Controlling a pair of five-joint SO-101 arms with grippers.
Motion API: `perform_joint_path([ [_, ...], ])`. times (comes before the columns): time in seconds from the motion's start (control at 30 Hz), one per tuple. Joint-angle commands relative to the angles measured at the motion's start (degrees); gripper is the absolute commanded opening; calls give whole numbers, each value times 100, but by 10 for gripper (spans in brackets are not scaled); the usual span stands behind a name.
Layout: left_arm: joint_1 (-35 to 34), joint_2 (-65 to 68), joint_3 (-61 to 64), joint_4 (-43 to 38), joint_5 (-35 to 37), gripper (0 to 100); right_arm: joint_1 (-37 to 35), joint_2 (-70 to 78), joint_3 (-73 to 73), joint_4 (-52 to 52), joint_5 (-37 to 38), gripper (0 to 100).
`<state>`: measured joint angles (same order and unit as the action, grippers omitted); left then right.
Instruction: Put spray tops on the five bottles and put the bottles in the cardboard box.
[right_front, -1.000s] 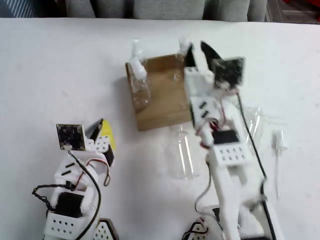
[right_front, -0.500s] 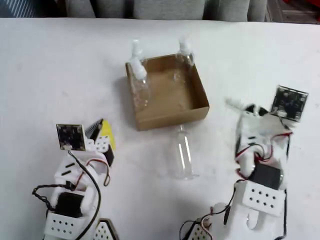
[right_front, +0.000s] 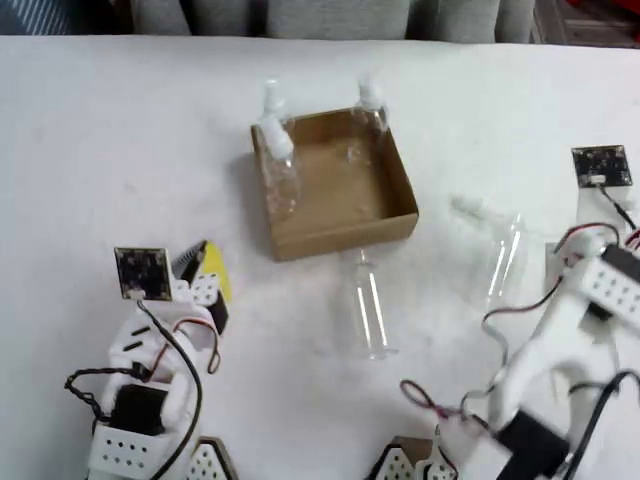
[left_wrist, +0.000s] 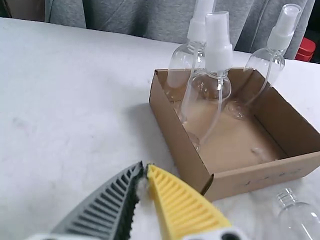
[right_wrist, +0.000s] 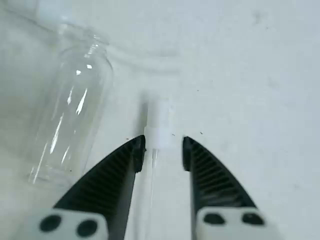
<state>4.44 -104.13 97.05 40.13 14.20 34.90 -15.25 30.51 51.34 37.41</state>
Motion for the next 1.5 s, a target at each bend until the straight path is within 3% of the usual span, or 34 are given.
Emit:
perform_joint_path([
  [0.0, -13, -57, 0, 9, -62, 21, 127, 778, -686, 66, 70, 178],
  [0.53, -13, -57, 0, 9, -62, 21, 31, 3468, -1741, -92, 62, 163],
  [0.67, -13, -57, 0, 9, -62, 21, 40, 3495, -1916, -75, 53, 0],
  [0.73, -13, -57, 0, 9, -62, 21, 40, 3336, -2040, 198, -9, 43],
  [1.0, -57, -57, 0, 9, -62, 21, -453, 1411, -2224, 2536, -422, 16],
  [1.23, -259, -57, 0, 97, -62, 21, -2211, -664, -2224, 4655, -536, 16],
  [1.47, -787, -66, -26, 132, -53, 21, -5341, -1499, -2136, 4752, -3587, 20],
])
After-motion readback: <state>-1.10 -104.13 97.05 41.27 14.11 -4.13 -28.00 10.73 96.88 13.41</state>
